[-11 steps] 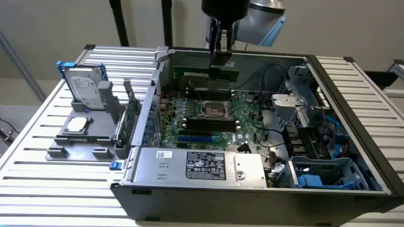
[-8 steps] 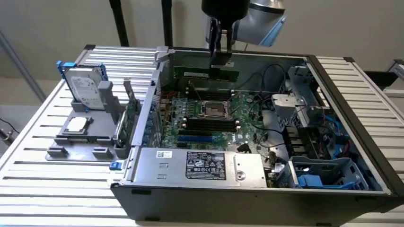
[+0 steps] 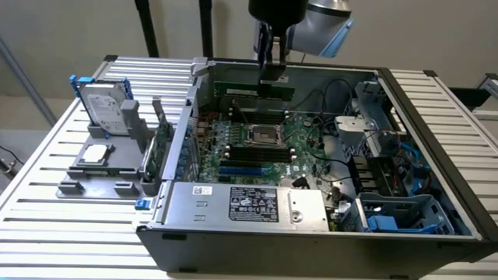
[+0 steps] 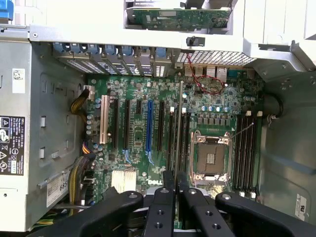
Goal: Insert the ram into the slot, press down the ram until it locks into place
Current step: 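Insert the ram into the slot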
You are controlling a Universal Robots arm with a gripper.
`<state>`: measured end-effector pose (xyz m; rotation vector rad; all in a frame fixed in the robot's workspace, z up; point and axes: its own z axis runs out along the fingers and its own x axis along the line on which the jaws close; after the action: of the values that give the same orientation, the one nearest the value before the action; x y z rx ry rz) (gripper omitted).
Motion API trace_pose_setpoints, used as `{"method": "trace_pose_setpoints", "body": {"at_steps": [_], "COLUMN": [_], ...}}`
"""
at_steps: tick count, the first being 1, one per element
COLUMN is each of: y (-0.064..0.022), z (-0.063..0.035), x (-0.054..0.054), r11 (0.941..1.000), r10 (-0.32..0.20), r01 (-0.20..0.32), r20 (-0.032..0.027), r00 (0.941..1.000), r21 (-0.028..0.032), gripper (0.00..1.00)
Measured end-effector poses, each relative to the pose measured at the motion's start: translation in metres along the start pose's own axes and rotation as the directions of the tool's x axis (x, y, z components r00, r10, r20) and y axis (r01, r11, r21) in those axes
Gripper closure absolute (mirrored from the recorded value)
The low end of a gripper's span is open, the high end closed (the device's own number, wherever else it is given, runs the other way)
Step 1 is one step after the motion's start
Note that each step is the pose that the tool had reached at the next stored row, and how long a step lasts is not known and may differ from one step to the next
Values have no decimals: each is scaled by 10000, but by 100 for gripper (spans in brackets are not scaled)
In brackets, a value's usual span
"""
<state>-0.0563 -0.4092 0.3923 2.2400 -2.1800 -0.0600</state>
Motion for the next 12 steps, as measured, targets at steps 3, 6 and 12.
{"method": "trace_pose_setpoints", "body": {"at_steps": [3, 6, 12], "y": [-6, -30, -74], "z": [2, 41, 145], "x": [-1, -4, -14], "r11": [10000, 9999, 9988], "r10": [-4, -133, -481], "r01": [4, 133, 481], "r20": [-14, -56, -154], "r00": [10000, 9999, 9987], "r21": [-1, -3, -13], "gripper": [87, 87, 87]}}
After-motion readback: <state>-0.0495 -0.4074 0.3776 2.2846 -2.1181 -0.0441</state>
